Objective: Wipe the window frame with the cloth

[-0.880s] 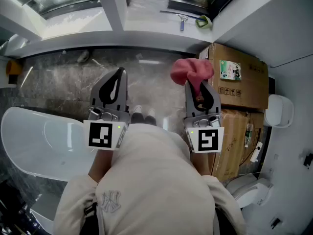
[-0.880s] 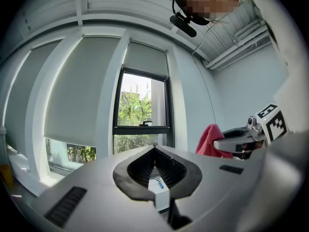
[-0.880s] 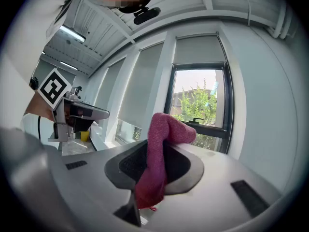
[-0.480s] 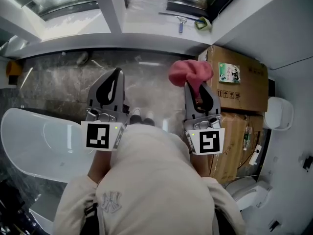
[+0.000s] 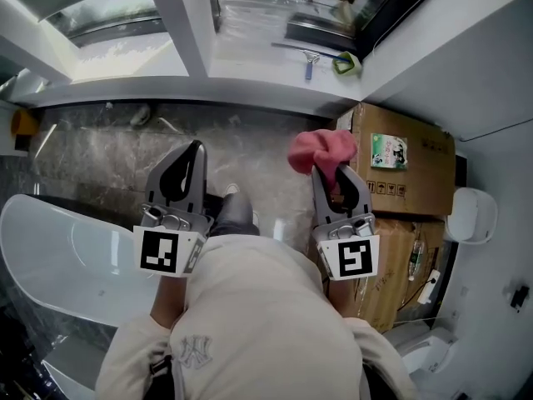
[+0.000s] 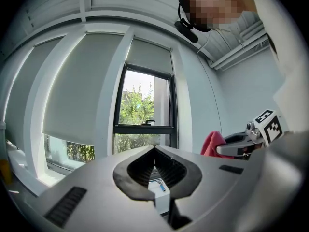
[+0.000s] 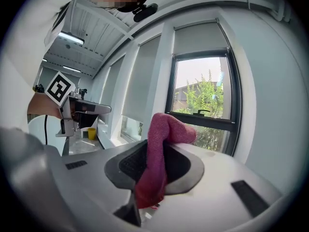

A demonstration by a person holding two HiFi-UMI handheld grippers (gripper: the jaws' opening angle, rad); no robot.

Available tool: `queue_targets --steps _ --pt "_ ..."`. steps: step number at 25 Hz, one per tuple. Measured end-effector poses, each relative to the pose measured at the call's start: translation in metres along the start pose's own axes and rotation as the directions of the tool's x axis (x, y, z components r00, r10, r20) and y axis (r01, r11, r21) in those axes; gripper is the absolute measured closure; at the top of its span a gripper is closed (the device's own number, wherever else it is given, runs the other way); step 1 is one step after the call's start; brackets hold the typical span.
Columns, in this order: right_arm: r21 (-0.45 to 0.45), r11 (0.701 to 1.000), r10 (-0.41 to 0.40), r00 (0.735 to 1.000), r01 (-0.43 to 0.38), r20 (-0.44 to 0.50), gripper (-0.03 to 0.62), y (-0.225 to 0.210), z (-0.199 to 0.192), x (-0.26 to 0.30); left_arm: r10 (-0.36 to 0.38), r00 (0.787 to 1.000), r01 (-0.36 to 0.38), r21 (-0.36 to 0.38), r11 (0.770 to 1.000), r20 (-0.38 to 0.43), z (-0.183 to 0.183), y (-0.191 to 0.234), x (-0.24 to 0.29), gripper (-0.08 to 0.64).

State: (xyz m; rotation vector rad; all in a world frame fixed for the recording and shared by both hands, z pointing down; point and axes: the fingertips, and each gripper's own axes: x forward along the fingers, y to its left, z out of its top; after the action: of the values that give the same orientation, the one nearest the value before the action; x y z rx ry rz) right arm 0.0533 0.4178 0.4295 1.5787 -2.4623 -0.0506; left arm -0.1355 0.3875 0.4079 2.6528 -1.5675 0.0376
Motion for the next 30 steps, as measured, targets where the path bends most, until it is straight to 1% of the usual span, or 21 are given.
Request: queue_targets --steps 2,4,7,11,14,17,23,27,30 --pt "-0.001 1.000 0.022 1.000 -0.022 -0.013 0.500 -0.003 -0.001 0.015 0.005 1.000 -0.005 0.005 1.000 -0.013 -0.001 0.011 0.010 0.552" --pt "-0.020 0.999 0.049 0.999 -0.050 -0.023 0.500 -0.007 0.001 0.036 0.013 1.000 -0.013 0.011 1.000 -0.015 0.000 0.026 0.023 0.552" --pt "-0.035 0.997 0.066 0.998 -0.066 -0.006 0.500 -0.014 0.016 0.077 0.020 1.000 -0.020 0.010 1.000 -0.014 0.006 0.054 0.051 0.552" --pt "-0.029 0.999 0.045 0.998 -0.044 0.035 0.500 -0.023 0.039 0.133 -0.010 1.000 0.010 0.012 1.000 -0.019 0.013 0.089 0.092 0.552" --pt "-0.046 0.999 0.022 0.999 -0.021 0.029 0.500 -0.027 0.044 0.171 -0.039 0.999 0.039 0.004 0.999 -0.009 0.019 0.116 0.122 0.552" --pt "-0.049 0.999 -0.002 1.000 0.003 0.022 0.500 -0.030 0.046 0.198 -0.062 0.998 0.062 0.016 0.998 -0.004 0.023 0.137 0.145 0.552" --pt "-0.057 0.997 -0.060 0.998 0.059 -0.008 0.500 -0.039 0.045 0.227 -0.096 0.995 0.096 0.010 0.995 -0.022 0.018 0.158 0.171 0.552" --pt "-0.069 0.995 -0.074 0.997 0.072 -0.028 0.500 -0.047 0.044 0.240 -0.109 0.994 0.109 -0.022 0.994 -0.018 0.017 0.162 0.185 0.551" --pt "-0.083 0.994 -0.070 0.997 0.067 -0.031 0.500 -0.052 0.047 0.250 -0.123 0.992 0.122 -0.037 0.992 -0.015 0.018 0.160 0.196 0.552"
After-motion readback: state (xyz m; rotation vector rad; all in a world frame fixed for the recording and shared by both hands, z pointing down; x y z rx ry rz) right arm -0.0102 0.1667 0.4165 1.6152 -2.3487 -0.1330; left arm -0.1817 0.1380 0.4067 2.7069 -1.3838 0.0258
